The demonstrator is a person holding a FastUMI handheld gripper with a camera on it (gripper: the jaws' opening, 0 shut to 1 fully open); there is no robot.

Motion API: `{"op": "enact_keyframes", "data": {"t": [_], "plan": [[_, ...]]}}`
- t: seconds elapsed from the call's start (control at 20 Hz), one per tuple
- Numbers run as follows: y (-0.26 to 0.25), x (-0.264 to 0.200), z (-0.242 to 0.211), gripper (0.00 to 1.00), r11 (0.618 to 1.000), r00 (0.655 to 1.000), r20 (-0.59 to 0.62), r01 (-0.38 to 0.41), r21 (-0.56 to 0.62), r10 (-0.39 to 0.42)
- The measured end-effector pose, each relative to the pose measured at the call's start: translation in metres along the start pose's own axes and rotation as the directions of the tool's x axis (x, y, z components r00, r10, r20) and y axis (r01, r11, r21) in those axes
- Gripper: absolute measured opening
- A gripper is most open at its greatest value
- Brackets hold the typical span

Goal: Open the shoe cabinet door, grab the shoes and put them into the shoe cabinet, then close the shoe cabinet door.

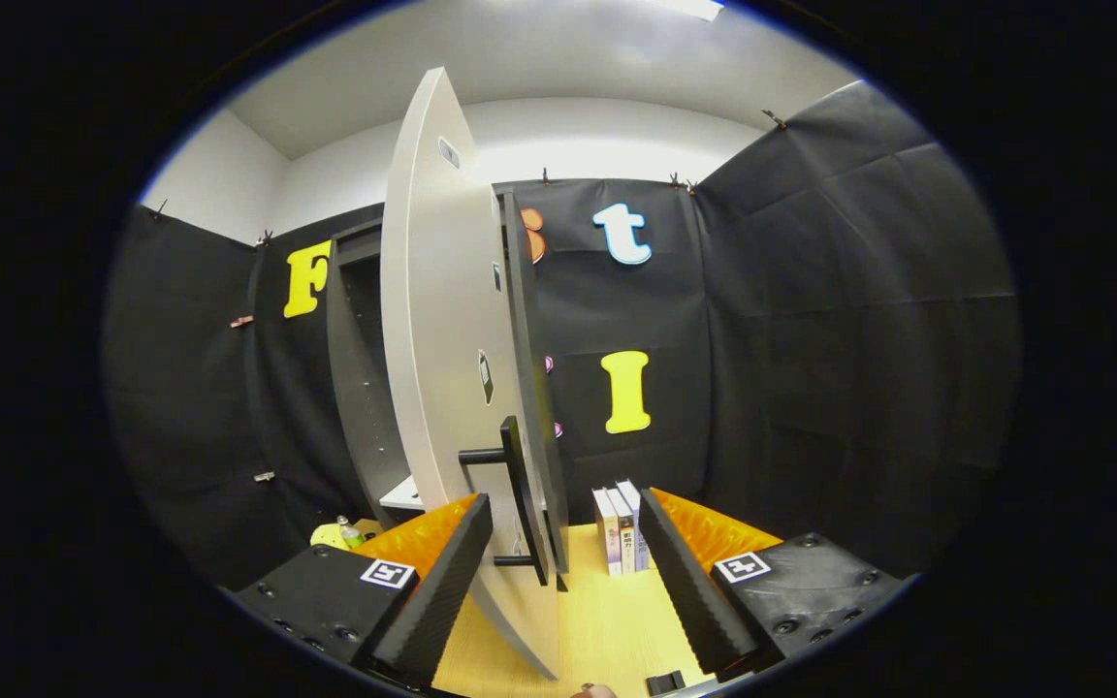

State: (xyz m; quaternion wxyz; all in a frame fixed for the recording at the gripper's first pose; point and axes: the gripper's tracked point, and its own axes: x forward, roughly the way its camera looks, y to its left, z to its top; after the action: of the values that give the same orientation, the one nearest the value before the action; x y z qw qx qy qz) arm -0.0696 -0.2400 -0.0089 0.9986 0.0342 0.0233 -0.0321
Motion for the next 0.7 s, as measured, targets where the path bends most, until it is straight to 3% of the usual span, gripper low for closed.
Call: {"op": "enact_keyframes", "data": {"t": [0.35,0.7], "plan": [[0.012,0.009,0.0,0.98,1.0,1.0,0.022,-0.023,0.019,0.022],[0.072,0.023,-0.016,0.98,0.998,0.999,-0.01,-0.053,0.029,0.053]]}}
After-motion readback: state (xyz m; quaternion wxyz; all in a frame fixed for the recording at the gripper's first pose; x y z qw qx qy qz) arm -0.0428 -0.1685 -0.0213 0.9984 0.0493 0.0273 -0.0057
